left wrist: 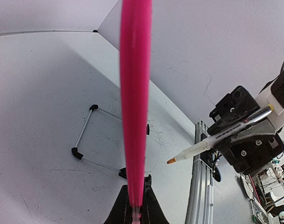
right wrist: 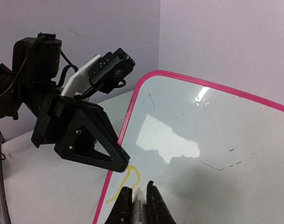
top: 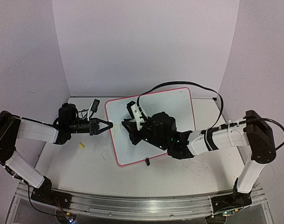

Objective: Write a sentence on the whiteboard

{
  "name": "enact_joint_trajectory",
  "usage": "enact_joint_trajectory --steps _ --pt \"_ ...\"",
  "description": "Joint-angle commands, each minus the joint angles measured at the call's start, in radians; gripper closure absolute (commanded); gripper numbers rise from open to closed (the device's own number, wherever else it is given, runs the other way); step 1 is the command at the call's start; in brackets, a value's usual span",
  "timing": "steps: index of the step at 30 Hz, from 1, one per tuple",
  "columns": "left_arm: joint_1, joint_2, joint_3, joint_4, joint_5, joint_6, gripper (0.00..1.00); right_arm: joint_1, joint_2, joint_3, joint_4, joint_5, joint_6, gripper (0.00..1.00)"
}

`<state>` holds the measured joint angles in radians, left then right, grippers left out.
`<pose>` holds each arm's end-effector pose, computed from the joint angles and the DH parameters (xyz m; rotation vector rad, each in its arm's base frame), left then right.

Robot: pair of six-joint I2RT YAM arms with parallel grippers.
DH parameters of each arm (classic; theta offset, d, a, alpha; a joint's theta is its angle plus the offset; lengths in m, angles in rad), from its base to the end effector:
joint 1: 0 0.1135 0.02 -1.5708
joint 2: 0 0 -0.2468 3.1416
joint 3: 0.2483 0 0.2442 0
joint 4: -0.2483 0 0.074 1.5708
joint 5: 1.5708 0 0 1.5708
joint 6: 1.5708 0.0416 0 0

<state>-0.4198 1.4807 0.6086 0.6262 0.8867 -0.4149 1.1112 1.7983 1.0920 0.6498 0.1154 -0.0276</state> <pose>0.2547 -0.1490 0.1922 0.6811 1.8250 -1.3706 0.1861 0.3652 0.2395 -0.8264 1.4607 0.7337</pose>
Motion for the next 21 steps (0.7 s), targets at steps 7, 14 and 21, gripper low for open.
enact_joint_trajectory --steps 7,14,21 --pt "-0.01 0.006 0.037 -0.007 -0.01 0.049 1.0 0.003 0.053 0.064 0.022 -0.008 -0.018 1.0" --pt "-0.01 0.001 0.035 -0.007 -0.01 0.05 1.0 0.0 0.071 0.079 0.023 0.017 -0.022 1.0" --pt "-0.01 0.0 0.034 -0.008 -0.01 0.051 1.0 0.0 0.079 0.081 0.024 0.026 -0.025 1.0"
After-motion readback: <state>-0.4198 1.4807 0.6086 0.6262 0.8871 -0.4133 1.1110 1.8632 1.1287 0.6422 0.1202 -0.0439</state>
